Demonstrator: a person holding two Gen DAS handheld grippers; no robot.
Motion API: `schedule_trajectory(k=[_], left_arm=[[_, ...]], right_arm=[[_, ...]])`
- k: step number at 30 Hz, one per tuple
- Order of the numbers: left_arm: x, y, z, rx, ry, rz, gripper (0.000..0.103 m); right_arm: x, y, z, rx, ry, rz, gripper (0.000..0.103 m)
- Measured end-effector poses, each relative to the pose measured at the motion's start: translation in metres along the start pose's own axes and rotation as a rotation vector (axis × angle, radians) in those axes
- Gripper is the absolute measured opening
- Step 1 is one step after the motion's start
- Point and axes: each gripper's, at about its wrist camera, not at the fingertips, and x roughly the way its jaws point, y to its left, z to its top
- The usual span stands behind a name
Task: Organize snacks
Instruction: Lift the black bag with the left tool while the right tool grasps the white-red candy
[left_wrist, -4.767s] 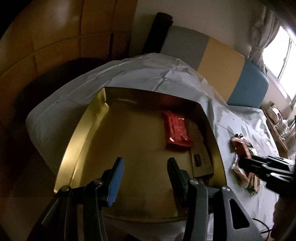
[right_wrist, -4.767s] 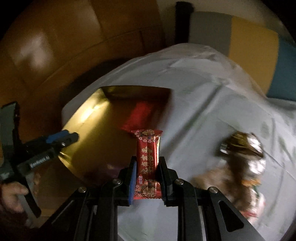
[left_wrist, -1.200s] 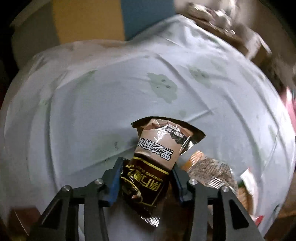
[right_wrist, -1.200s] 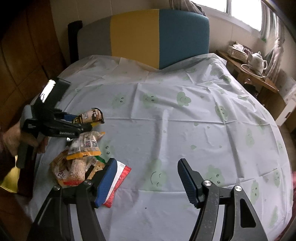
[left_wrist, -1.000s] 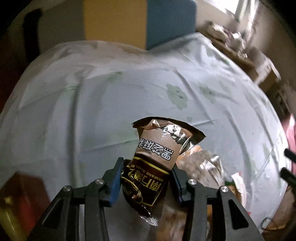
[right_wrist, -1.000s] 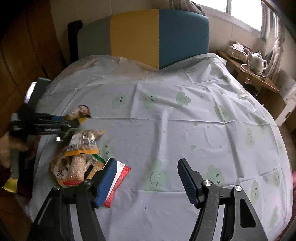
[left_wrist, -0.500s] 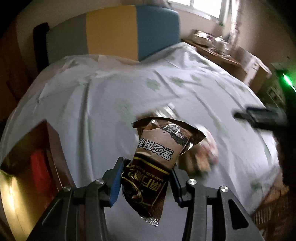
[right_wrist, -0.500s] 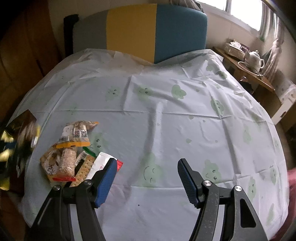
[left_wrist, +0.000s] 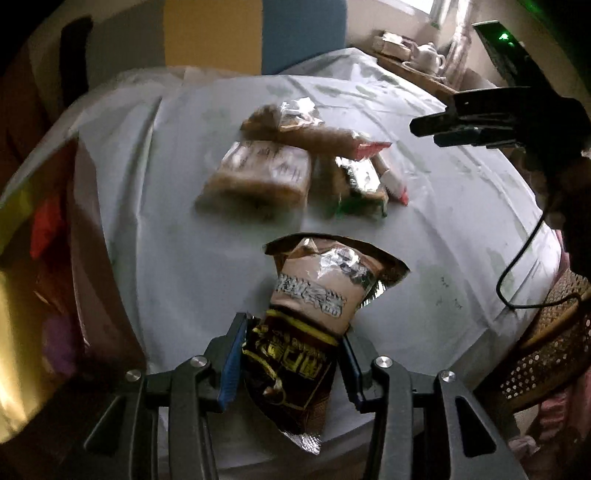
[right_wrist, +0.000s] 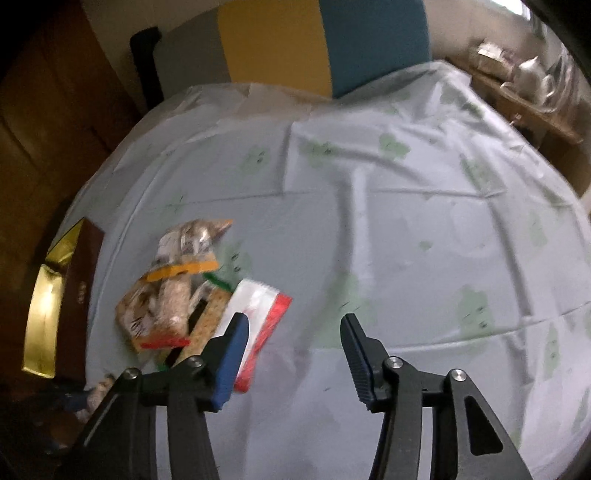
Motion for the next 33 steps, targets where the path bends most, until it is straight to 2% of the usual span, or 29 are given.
schedule_trajectory(k=[5,12,15,16,17,18,19,22,26,27,30,33], left_arm=[[-0.001,0.004,-0.003,-0.017,-0.021,-0.022,0.046],[-0.002,0.002,-0.007,-0.012,-0.044,-0.012,0.047],[-0.003,-0.001,-0.009,0.002,-0.049,0.0,0.048],[0.0,-0.002,-0.008,0.01,-0.051,0.008,0.048],[0.0,-0.003,-0.009,0.016,-0.053,0.011,0.048],[0.0,-0.003,-0.009,0.02,-0.056,0.011,0.048],[-0.001,-0.002,-0.01,0.02,-0.058,0.006,0.048],[-0.002,-0.002,-0.009,0.028,-0.057,0.005,0.047],[-0.004,-0.003,-0.006,0.036,-0.049,-0.001,0.045],[-0.006,-0.002,-0.004,0.03,-0.052,-0.014,0.045],[-0.024,-0.004,-0.002,0.033,-0.099,-0.035,0.045],[-0.048,0.001,0.002,0.008,-0.16,-0.078,0.044]], right_arm=[[0.026,0.001,-0.003,0.096,0.116,0.155,0.053],[0.054,0.008,-0.004,0.116,0.162,0.155,0.053],[0.062,0.013,-0.003,0.109,0.168,0.201,0.053],[0.064,0.016,-0.003,0.091,0.164,0.191,0.049],[0.065,0.019,-0.003,0.071,0.156,0.165,0.039],[0.065,0.021,-0.004,0.064,0.144,0.165,0.037],[0.063,0.023,-0.003,0.052,0.141,0.166,0.03],[0.057,0.026,-0.003,0.021,0.121,0.134,0.03],[0.06,0.043,-0.007,-0.133,0.123,-0.097,0.029],[0.062,0.049,-0.009,-0.166,0.122,-0.122,0.03],[0.067,0.061,-0.015,-0.234,0.125,-0.169,0.032],[0.068,0.062,-0.017,-0.225,0.133,-0.159,0.032]])
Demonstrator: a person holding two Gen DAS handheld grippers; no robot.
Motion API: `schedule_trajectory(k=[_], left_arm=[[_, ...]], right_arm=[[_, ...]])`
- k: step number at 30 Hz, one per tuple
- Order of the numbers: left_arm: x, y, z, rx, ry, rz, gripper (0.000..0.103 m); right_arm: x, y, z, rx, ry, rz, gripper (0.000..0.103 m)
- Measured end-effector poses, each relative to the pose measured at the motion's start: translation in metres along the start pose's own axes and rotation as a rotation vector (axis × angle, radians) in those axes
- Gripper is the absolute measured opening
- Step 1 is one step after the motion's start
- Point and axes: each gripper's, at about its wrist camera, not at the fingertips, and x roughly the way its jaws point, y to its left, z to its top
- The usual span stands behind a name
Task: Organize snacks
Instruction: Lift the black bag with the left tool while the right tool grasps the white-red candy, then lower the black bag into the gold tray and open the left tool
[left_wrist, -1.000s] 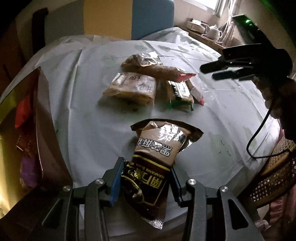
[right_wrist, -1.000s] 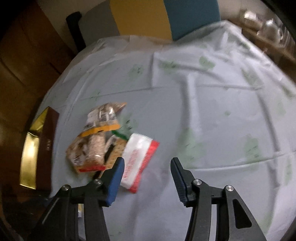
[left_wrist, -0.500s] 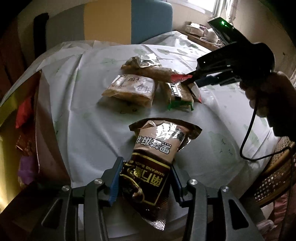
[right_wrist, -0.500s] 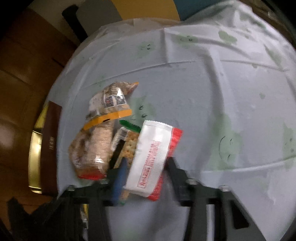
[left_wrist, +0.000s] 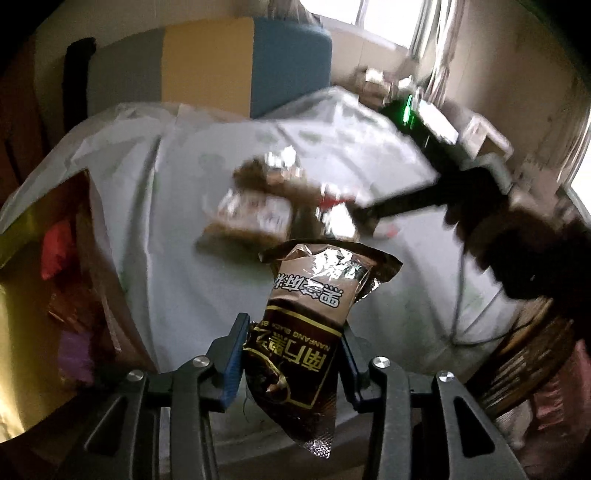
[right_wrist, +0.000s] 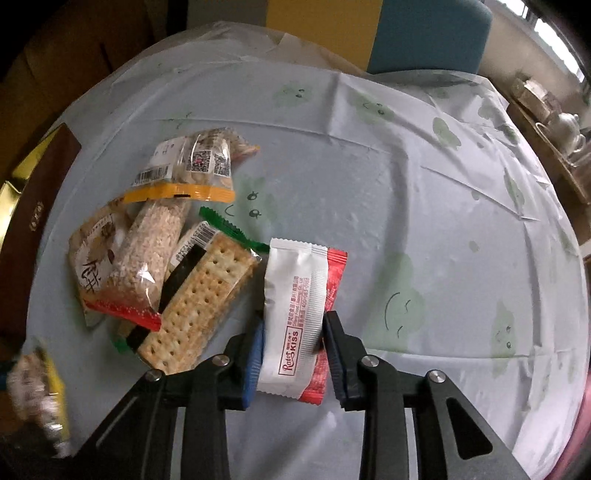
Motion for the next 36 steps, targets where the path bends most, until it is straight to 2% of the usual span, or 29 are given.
schedule_trajectory(k=[4,8,12,15,19,23,24,28,30,32,36], left_arm=[[-0.037,0.027,0.018,-0.131,-0.089,-0.064,0.045],[-0.065,0.079,0.033,-0.347,-0.162,-0.061,0.045],[-0.081,0.14,0.027,-0.585,-0.19,0.027,0.045],[-0.081,0.186,0.007,-0.807,-0.177,0.053,0.045],[-0.076,0.213,-0.01,-0.917,-0.152,0.117,0.045],[-0.064,0.22,-0.014,-0.94,-0.12,0.166,0.047],[-0.061,0.221,-0.016,-0.939,-0.116,0.158,0.05],[-0.037,0.218,-0.023,-0.923,-0.049,0.127,0.053],[-0.041,0.217,-0.026,-0.914,-0.038,0.161,0.054],[-0.041,0.213,-0.026,-0.888,-0.043,0.159,0.054],[-0.043,0.201,-0.023,-0.805,-0.029,0.255,0.053]], right_arm=[[-0.002,-0.006,-0.001,0.0,0.003,0.004,0.032],[-0.002,-0.007,-0.002,-0.014,0.002,0.001,0.032],[-0.008,-0.01,-0.006,-0.016,0.003,0.004,0.032],[-0.009,-0.01,-0.006,-0.019,0.003,0.003,0.032],[-0.009,-0.01,-0.006,-0.019,0.004,0.002,0.033],[-0.008,-0.008,-0.005,-0.024,0.004,-0.001,0.033],[-0.007,-0.007,-0.005,-0.025,0.004,-0.001,0.033],[-0.007,-0.006,-0.005,-0.027,0.003,-0.001,0.034],[-0.007,-0.006,-0.005,-0.026,0.004,-0.001,0.035],[-0.007,-0.006,-0.006,-0.027,0.003,-0.002,0.035],[-0.007,-0.005,-0.006,-0.031,0.003,-0.002,0.035]])
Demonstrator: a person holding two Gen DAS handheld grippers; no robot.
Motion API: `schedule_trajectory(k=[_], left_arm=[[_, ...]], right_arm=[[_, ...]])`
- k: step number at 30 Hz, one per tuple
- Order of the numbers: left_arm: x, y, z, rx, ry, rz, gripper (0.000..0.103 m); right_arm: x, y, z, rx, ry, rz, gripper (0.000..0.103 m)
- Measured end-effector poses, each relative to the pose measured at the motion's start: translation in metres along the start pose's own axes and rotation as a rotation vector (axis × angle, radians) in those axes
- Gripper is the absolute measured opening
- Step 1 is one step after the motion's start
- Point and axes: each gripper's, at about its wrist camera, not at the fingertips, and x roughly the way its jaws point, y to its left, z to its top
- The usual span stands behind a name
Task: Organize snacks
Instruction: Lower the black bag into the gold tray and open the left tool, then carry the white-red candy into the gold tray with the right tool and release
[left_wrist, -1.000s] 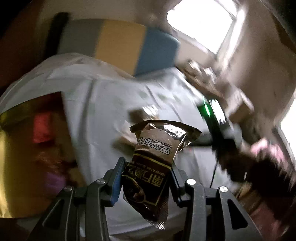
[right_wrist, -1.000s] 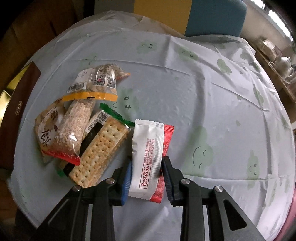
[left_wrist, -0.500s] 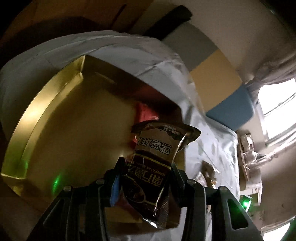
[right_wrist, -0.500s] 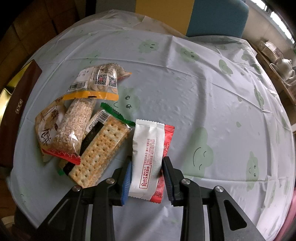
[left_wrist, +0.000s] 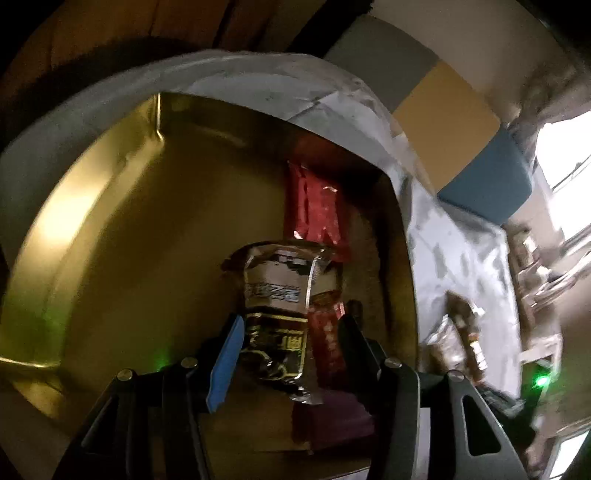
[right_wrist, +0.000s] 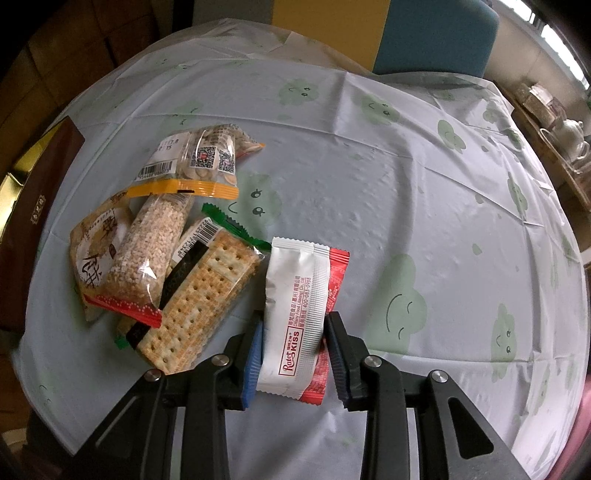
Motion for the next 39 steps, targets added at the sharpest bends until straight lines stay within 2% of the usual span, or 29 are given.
schedule_trajectory(k=[5,13,17,31,39], left_arm=[[-0.011,-0.018,-0.009,0.097,-0.033,0.062,0.054],[-0.033,-0.053,-0.027,0.252,-0.093,0.069,0.054],[-0.041,-0.064,-0.035,0.298,-0.111,0.072,0.054],[-0.038,-0.068,-0.041,0.327,-0.098,0.09,0.054],[-0.039,-0.061,-0.039,0.32,-0.106,0.1,0.054]], right_arm=[[-0.003,0.003,-0.002,-0.015,-0.01,-0.015,0.032],[-0.008,0.008,-0.004,-0.023,-0.013,-0.026,0.032],[-0.009,0.007,-0.005,-0.025,-0.011,-0.024,0.032],[-0.012,0.005,-0.006,-0.031,-0.012,-0.027,0.032],[-0.018,-0.019,0.001,0.057,-0.037,-0.037,0.03]])
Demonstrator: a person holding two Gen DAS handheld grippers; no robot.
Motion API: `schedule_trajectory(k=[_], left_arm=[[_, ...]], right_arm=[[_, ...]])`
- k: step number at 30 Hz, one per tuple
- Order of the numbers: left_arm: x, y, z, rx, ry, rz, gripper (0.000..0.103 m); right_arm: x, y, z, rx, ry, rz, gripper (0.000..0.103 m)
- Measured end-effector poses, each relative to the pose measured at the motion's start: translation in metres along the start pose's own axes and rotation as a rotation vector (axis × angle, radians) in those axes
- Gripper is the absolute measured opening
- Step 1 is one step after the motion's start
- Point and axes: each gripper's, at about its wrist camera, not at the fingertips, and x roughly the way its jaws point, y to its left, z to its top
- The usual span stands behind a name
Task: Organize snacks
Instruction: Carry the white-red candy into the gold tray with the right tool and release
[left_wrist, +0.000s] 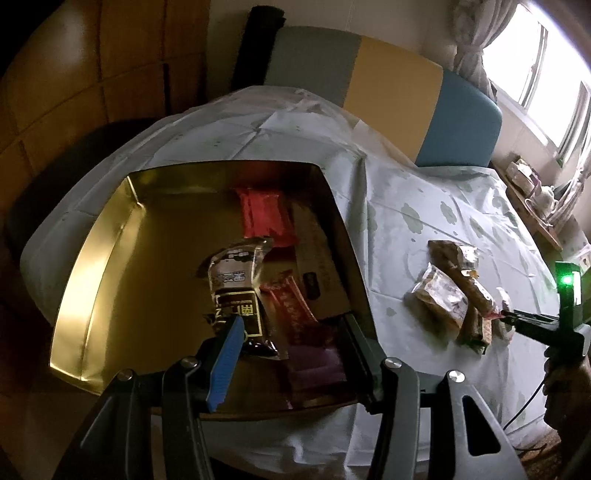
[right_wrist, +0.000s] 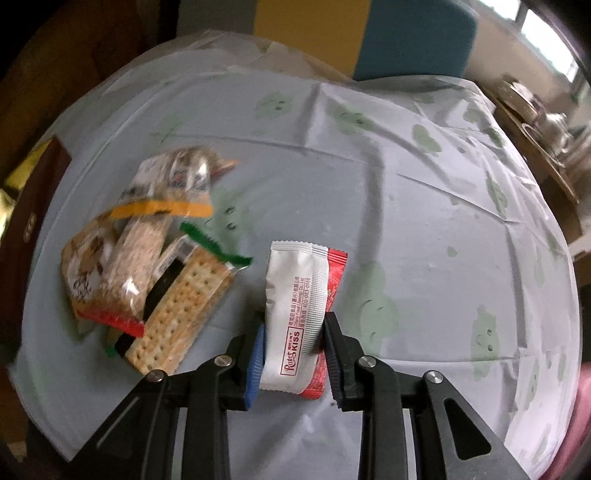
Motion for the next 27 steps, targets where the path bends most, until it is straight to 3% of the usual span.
schedule_trajectory(k=[6,12,15,21,27], left_arm=[[-0.002,0.021,0.003,-0.057,-0.007,0.012,0.054],[-0.007,0.049,0.005,-0.119,-0.028,0.049,0.054],[-0.009,0.062,0.005,-0.154,-0.035,0.067,0.054],[-0.011,0.079,0.006,-0.2,-0.049,0.085,0.054],[-0.021,0.098,0.008,-0.241,-0.081,0.103,0.054]], right_arm=[[-0.008,-0.02,0.005,0.07,-0.045,0.003,0.029],[-0.025,-0.04,0.011,0.166,-0.123,0.088,0.029],[-0.039,-0.039,0.012,0.167,-0.164,0.188,0.029],[-0.069,0.014,0.015,0.019,-0.21,0.347,0.029],[-0.097,0.124,0.017,-0.25,-0.251,0.524,0.029]])
